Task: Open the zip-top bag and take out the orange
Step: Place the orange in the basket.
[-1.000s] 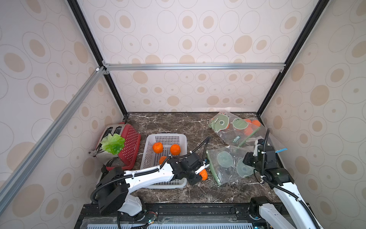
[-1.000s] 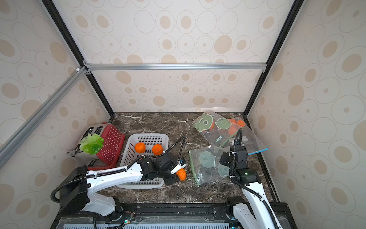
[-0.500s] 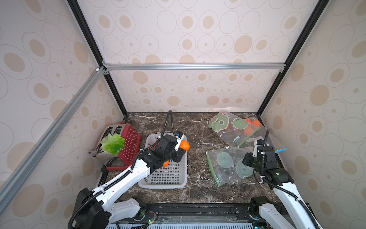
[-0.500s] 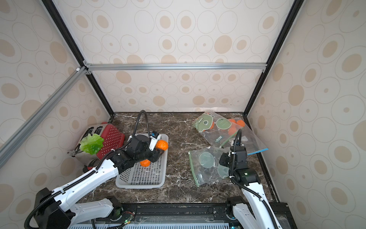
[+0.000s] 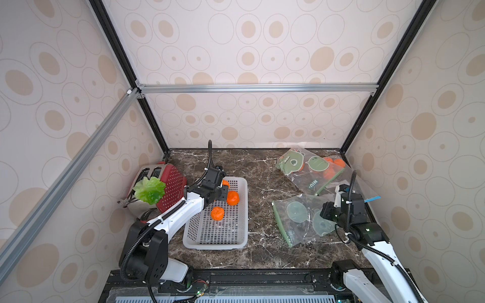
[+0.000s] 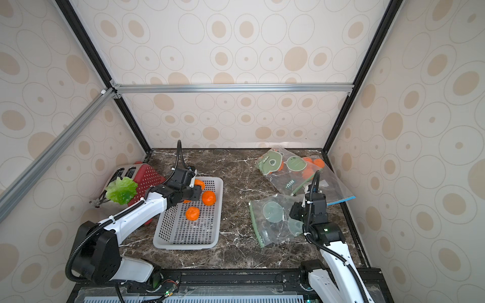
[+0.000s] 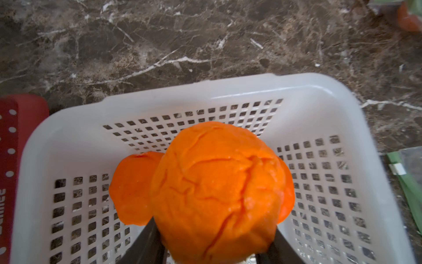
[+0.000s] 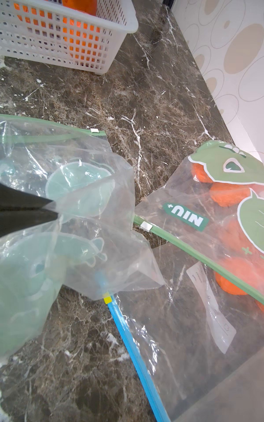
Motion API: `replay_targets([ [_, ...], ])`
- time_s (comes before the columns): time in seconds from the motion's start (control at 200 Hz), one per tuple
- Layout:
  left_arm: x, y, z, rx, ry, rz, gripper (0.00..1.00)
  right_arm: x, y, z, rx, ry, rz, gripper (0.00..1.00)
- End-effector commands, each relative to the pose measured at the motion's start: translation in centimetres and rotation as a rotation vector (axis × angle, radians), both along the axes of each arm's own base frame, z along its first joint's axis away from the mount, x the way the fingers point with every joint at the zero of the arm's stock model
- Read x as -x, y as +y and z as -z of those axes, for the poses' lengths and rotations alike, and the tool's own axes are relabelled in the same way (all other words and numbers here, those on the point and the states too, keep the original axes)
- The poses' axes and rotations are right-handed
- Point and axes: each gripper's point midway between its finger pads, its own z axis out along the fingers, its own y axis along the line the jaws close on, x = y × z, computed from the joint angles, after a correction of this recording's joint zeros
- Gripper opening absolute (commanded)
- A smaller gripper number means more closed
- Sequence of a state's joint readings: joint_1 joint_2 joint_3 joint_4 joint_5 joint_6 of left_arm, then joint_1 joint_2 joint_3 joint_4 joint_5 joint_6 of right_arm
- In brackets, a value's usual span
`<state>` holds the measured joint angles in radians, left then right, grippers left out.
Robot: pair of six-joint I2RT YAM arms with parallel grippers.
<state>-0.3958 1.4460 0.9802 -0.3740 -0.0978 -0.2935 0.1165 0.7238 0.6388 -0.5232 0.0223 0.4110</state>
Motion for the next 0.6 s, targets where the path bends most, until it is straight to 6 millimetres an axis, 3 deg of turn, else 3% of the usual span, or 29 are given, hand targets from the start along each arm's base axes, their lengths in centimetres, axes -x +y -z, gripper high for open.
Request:
replay_targets([
  [0.0, -0.4, 1.2, 0.3, -0.034, -0.006, -0.064, 0.32, 0.0, 0.0, 0.3, -0.012, 0.002, 0.005, 0.00],
  [0.155, -0.1, 1.7, 1.2, -0.059, 0.016, -0.070, 0.38, 0.0, 0.0, 0.4, -0.011, 0.003, 0.006, 0.00],
  [0.34, 0.3, 2.0, 2.1, -0.066, 0.034, -0.078, 0.52, 0.0, 0.0, 0.5, -0.010, 0.008, 0.005, 0.00],
  [0.411, 0.4, 1.8, 2.3, -0.053, 0.041, -0.073, 0.63, 0.0, -0.1, 0.5, -0.006, 0.007, 0.006, 0.00],
  [0.591, 0.8, 2.1, 2.7, -0.063, 0.044, -0.071, 0.71, 0.0, -0.1, 0.5, -0.005, 0.006, 0.009, 0.00],
])
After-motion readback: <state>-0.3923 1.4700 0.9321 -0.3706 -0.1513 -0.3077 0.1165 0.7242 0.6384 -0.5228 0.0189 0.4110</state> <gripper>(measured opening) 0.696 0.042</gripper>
